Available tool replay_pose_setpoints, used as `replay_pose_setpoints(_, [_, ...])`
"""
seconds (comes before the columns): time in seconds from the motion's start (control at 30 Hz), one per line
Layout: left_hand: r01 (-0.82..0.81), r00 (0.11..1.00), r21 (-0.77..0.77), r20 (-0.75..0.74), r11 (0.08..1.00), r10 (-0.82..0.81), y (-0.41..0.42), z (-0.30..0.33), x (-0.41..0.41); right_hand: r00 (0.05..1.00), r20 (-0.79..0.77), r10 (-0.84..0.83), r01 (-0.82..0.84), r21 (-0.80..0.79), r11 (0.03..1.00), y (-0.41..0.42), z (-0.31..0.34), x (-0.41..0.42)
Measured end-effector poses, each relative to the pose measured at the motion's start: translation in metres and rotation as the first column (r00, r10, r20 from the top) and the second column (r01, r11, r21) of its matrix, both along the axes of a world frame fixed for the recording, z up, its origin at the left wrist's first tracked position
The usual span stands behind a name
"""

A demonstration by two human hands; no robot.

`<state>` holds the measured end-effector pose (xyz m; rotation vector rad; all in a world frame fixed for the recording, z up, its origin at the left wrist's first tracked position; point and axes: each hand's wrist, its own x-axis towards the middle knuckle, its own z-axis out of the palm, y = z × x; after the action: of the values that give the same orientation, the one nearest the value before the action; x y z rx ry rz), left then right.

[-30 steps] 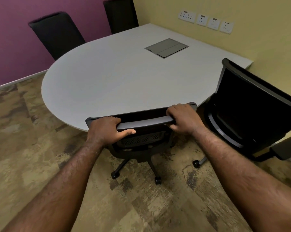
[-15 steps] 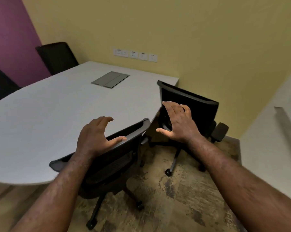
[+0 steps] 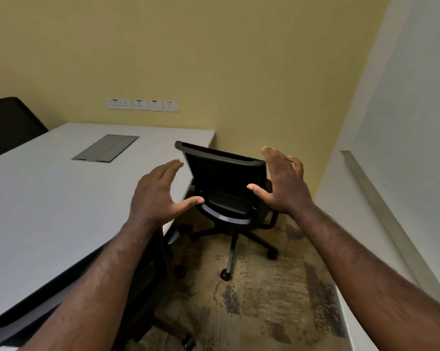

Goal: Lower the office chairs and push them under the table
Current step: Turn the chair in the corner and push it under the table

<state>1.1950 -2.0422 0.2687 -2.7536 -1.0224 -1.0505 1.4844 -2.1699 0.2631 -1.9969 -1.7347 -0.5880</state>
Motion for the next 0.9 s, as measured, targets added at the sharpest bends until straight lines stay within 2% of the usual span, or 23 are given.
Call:
replay_pose_setpoints(0.27, [0.044,0.998,-0.022,-0.041,0.999,-0.045,0.016,-0.005,0.116,0.996,-0.05,-0.075,0.078,0.057,0.995,-0.006,0.001,0.116])
replay_pose_setpoints(0.63, [0.076,0.991,-0.083,-0.102,0.994,-0.084,0.062,-0.038,0.212,0.982,-0.118,-0.148,0.155,0.056,0.986,0.013,-0.029,0.203])
replay_pose_setpoints(0.9, [0.018,0.998,-0.167,-0.057,0.986,-0.028,0.145,-0.068,0.227,0.988,-0.146,-0.044,0.038,-0.045,0.998,0.103,-0.05,0.202])
